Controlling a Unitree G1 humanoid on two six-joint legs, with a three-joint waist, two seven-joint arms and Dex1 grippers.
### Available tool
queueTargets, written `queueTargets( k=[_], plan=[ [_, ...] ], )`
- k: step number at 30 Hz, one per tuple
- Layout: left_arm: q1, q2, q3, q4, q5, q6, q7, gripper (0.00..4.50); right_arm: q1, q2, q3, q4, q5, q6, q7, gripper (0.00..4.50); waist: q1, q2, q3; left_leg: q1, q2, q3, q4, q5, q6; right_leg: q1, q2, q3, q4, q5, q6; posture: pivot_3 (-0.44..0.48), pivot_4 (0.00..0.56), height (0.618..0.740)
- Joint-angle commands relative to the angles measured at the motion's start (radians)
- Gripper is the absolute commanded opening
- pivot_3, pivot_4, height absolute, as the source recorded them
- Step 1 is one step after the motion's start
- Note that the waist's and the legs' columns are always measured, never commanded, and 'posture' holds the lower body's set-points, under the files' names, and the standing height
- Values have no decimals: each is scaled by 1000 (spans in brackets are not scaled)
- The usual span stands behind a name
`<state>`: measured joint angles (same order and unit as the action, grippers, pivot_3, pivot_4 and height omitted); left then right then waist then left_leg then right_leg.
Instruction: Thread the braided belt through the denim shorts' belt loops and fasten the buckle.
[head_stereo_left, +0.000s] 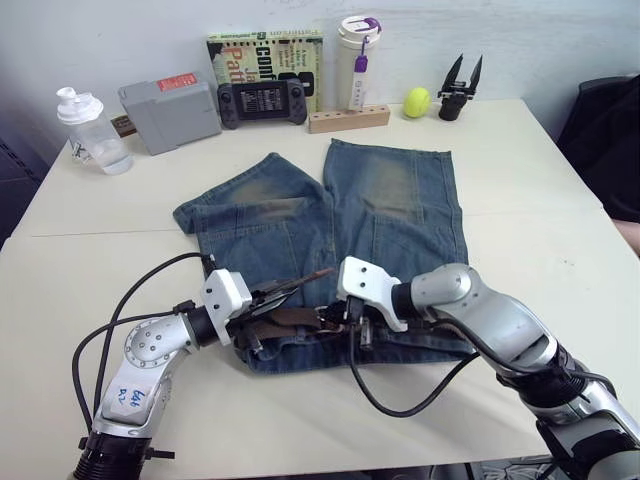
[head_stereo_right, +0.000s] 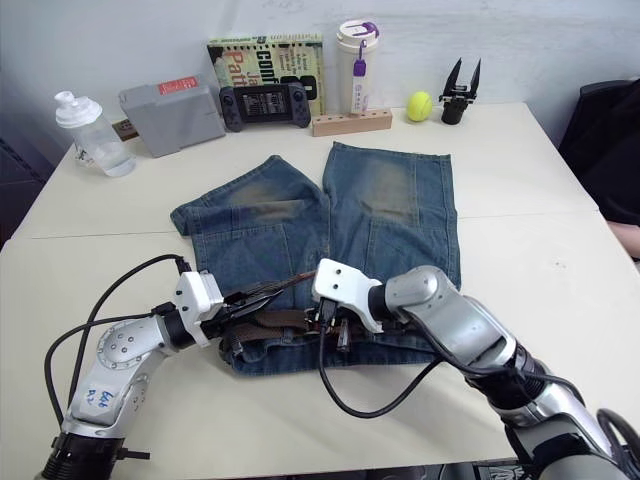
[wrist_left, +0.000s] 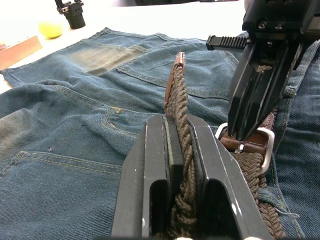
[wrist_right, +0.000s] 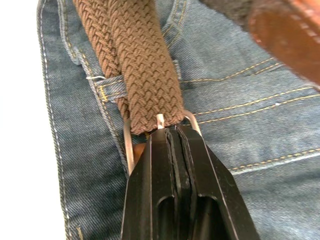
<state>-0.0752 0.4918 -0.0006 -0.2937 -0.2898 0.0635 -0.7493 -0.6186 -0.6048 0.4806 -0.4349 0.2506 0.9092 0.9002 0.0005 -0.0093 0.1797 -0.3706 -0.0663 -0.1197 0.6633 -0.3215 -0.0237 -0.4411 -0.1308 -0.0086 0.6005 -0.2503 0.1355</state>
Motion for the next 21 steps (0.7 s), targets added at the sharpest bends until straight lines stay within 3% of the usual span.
queueTargets(
  k=[1,21],
  plan=[
    [1,6,19,-20,-1,-10,11,0,-3,13,35,-8,-25,-31,-9,57,0,0,0,0,0,0,0,0,0,0,0,0,0,0,0,0,150,705],
    [4,0,11,-23,-1,-12,17,0,-106,56,117,117,-49,50,44,57,-3,0,0,2,3,0,0,0,0,0,3,0,2,2,-3,0,150,705]
  ],
)
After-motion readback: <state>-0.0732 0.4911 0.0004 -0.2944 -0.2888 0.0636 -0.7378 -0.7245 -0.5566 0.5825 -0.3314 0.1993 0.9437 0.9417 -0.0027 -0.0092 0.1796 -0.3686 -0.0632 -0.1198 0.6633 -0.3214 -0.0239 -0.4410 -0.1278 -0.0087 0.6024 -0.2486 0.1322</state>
